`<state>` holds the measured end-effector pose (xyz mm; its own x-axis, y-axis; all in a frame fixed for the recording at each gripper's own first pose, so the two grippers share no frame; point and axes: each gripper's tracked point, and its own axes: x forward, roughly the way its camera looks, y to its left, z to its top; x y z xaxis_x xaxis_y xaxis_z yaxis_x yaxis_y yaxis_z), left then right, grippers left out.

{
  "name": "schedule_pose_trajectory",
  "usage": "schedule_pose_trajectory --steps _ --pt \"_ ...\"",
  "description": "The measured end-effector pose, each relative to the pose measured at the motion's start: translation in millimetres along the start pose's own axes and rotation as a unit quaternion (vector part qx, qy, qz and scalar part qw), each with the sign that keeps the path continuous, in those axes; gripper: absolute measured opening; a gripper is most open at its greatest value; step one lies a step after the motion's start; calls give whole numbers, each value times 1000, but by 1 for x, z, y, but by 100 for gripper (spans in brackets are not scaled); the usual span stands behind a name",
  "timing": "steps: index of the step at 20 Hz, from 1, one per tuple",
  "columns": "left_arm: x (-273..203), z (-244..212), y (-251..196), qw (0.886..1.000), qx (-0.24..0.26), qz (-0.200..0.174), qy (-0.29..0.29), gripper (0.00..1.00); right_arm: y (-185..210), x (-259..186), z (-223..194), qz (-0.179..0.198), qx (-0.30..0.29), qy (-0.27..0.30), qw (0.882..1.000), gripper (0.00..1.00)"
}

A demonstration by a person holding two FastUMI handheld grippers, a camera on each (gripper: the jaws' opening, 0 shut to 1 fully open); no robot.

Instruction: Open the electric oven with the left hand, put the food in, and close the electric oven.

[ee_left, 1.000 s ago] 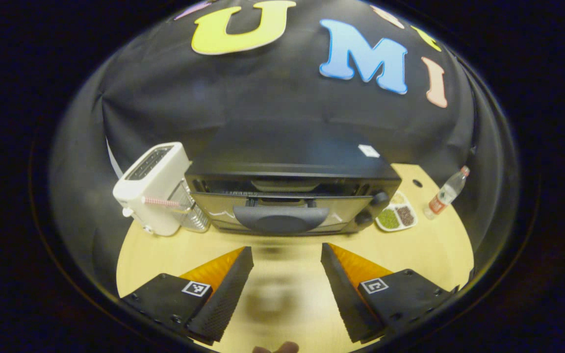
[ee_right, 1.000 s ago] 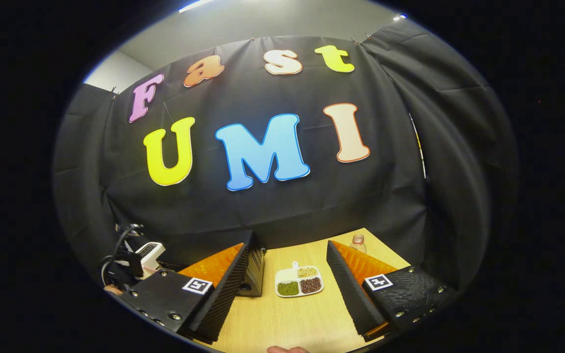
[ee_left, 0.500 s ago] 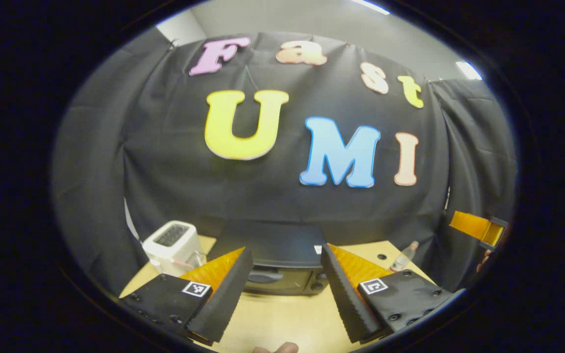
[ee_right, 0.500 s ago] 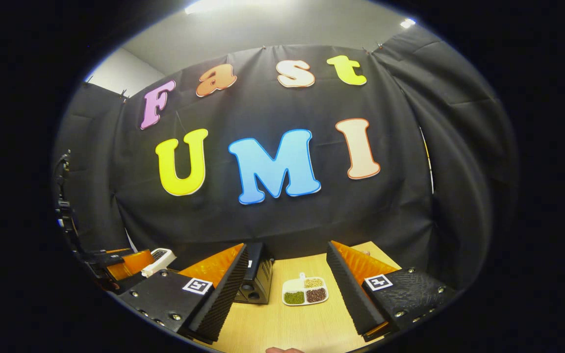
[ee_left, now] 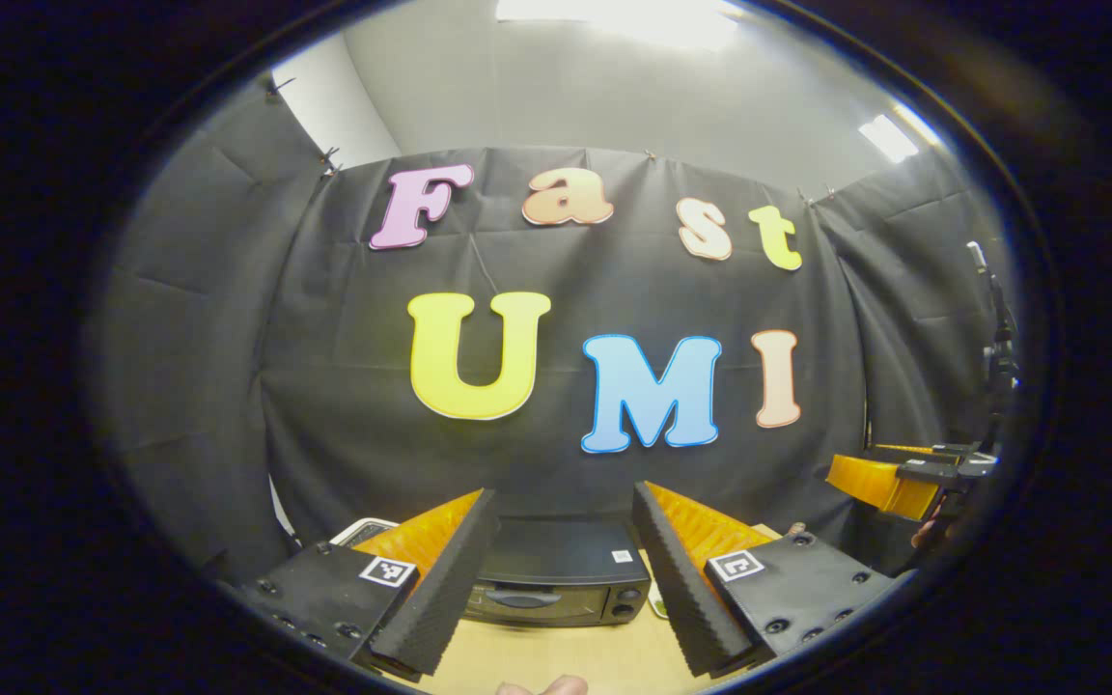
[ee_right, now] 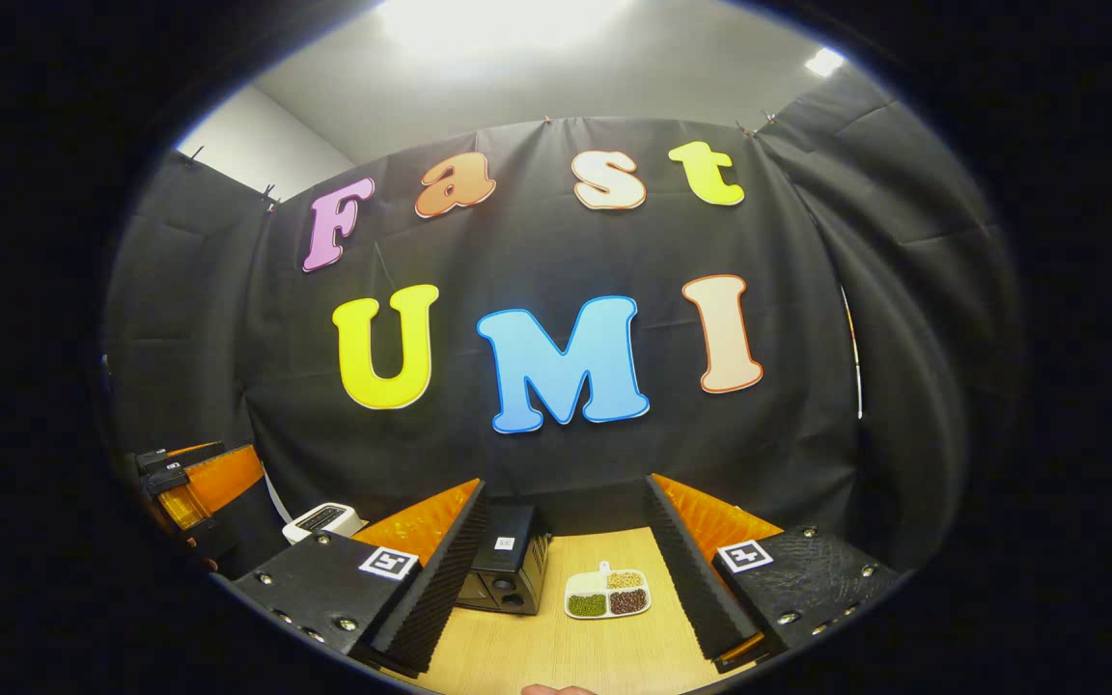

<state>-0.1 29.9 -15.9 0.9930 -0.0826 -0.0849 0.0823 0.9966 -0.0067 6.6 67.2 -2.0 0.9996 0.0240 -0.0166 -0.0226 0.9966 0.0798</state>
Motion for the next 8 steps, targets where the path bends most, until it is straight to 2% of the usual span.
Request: schedule_pose_trajectory --steps 4,5,8 --pt "1 -9 -1 1000 -11 -9 14 99 0 -5 0 -8 -5 0 1000 97" --pt "3 -7 0 1000 -13 -11 12 95 1 -7 1 -10 -5 -1 1000 97" --pt "5 -9 -3 1000 -13 -19 17 91 4 -9 2 -13 -9 -2 1000 97"
